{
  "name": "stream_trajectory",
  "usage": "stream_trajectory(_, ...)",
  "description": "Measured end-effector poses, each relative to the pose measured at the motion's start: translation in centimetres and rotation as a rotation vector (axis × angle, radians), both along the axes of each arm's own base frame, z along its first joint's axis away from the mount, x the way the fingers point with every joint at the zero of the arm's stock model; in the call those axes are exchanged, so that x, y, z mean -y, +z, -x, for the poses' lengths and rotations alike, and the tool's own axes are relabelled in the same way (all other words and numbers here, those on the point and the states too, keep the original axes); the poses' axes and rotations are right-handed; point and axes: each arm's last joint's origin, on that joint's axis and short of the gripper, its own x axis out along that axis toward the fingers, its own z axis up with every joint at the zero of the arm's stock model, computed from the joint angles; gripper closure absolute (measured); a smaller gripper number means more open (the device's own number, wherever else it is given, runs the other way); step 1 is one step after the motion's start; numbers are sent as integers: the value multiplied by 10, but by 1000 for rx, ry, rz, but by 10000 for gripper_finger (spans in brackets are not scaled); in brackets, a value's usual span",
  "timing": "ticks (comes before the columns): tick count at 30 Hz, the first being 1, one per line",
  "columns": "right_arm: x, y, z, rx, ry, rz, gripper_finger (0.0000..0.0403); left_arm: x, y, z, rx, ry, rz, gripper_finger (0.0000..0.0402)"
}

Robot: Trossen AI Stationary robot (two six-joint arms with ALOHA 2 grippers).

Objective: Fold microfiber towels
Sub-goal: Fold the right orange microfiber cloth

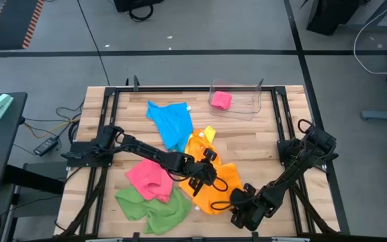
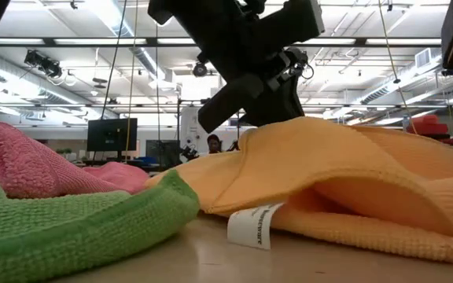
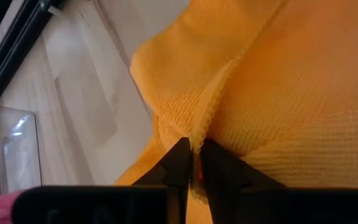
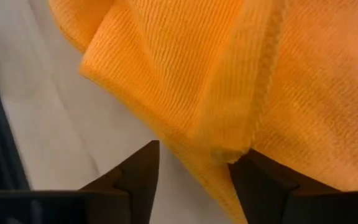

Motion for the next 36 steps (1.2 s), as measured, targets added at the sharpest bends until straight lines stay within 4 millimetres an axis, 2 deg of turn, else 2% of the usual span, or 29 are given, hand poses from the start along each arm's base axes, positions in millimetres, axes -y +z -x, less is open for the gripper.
stream_trajectory(8, 3, 23, 12, 0, 21, 10, 194, 2, 2, -1, 27, 25, 37, 279)
stream_trajectory(13, 6, 30, 18, 1, 11, 36, 194, 2, 6, -1, 39, 45, 60, 243)
stream_trajectory(17, 6, 30, 17, 15, 8, 48, 194, 1, 14, -1, 66, 43, 66, 229)
stream_trajectory(24, 4, 30, 19, 15, 20, 49, 194, 6, 29, 0, 122, -28, 10, 240)
stream_trajectory(29, 0, 31, 24, 42, 29, 69, 194, 5, 31, 0, 143, 8, -26, 255)
stream_trajectory(32, -3, 31, 28, 83, 29, 99, 194, 11, 34, 9, 94, -4, -15, 265)
stream_trajectory(36, -9, 33, 36, 146, 57, 158, 194, 27, 60, 27, 59, -122, 101, 277)
